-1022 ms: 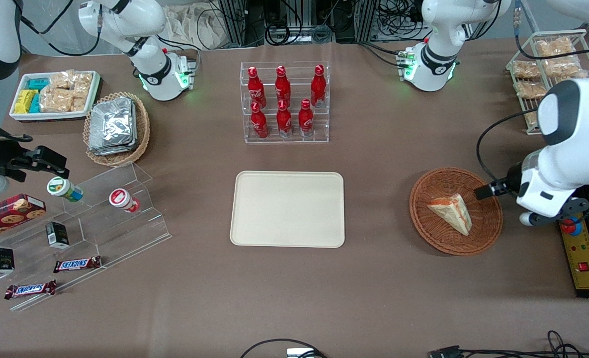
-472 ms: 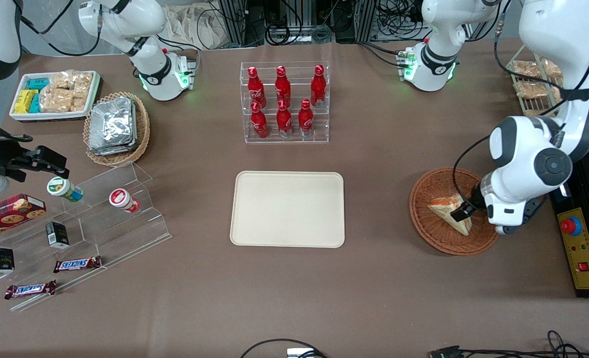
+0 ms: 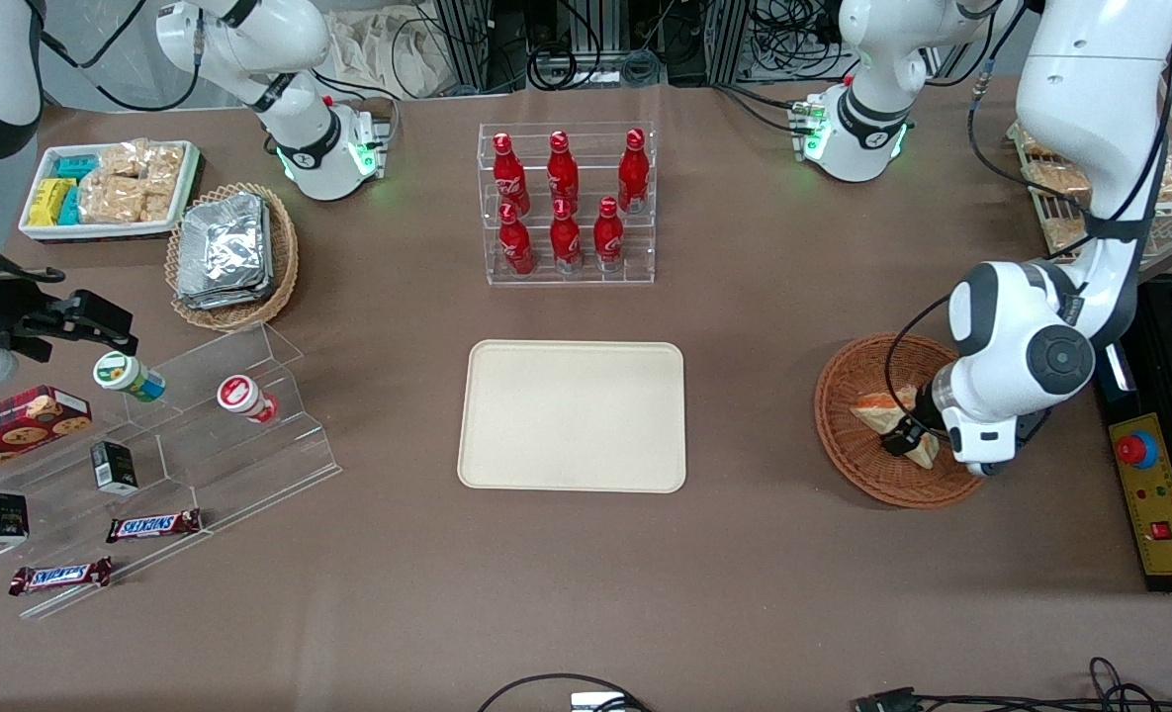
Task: Place sandwich from basket to tray
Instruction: 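Close the left gripper on the wrapped sandwich and lift it, then carry the sandwich with the left gripper over the cream tray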
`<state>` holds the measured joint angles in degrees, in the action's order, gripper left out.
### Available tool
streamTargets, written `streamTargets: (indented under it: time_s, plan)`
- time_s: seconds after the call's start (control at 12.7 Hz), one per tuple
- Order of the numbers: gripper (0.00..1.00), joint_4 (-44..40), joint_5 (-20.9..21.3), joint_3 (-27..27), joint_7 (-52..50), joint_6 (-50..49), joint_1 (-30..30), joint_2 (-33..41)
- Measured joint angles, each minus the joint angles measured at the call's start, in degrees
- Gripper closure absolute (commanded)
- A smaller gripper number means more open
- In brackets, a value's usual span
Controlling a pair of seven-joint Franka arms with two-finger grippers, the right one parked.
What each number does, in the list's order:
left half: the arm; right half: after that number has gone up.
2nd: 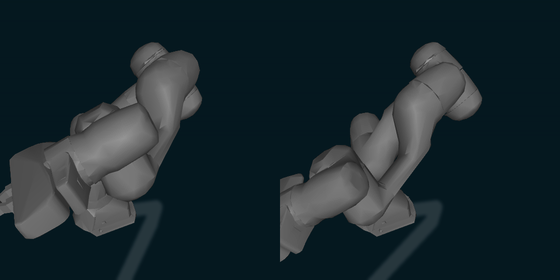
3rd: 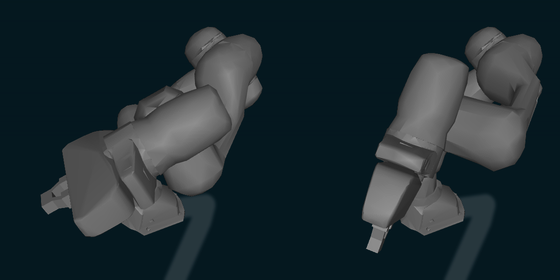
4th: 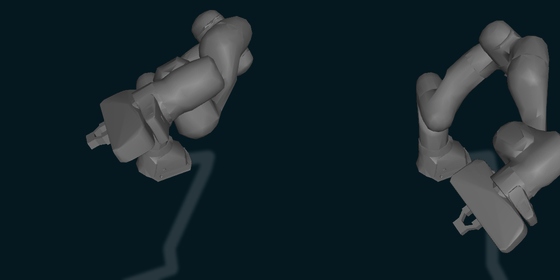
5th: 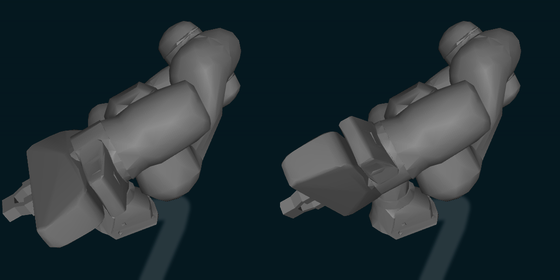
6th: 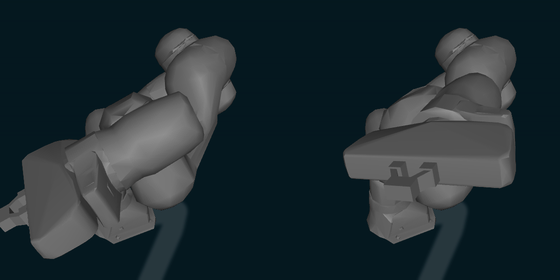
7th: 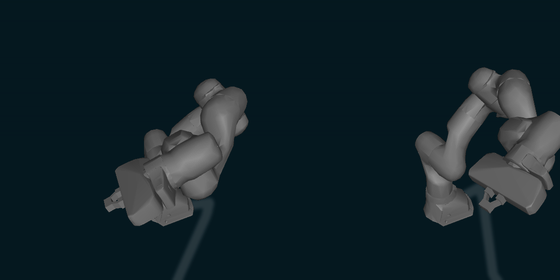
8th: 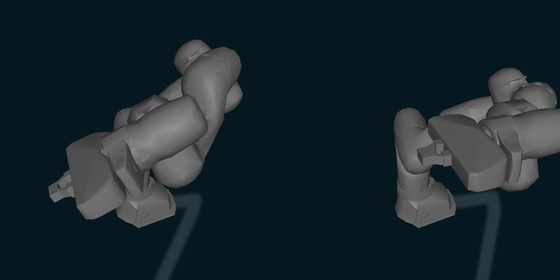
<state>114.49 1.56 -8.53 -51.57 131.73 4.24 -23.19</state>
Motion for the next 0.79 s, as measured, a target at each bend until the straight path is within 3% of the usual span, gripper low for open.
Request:
streamTargets:
  time_s: [0.08,0.16,0.24,0.31,0.63,0.79]
  plan:
    - [0.22,0.0,0.0,0.0,-0.44,0.03,-0.14,-0.45]
    - [0.51,0.0,0.0,0.0,-0.65,0.06,-0.21,-0.77]
    - [0.95,0.0,0.0,0.0,-0.81,0.11,-0.24,-0.96]
    - [1.0,0.0,0.02,0.0,-0.85,0.16,-0.27,-1.01]
    - [1.0,-1.24,0.74,0.0,-1.5,0.13,-0.46,-0.83]
    - [1.0,-4.94,0.93,-0.07,-1.38,-4.37,-0.51,0.03]
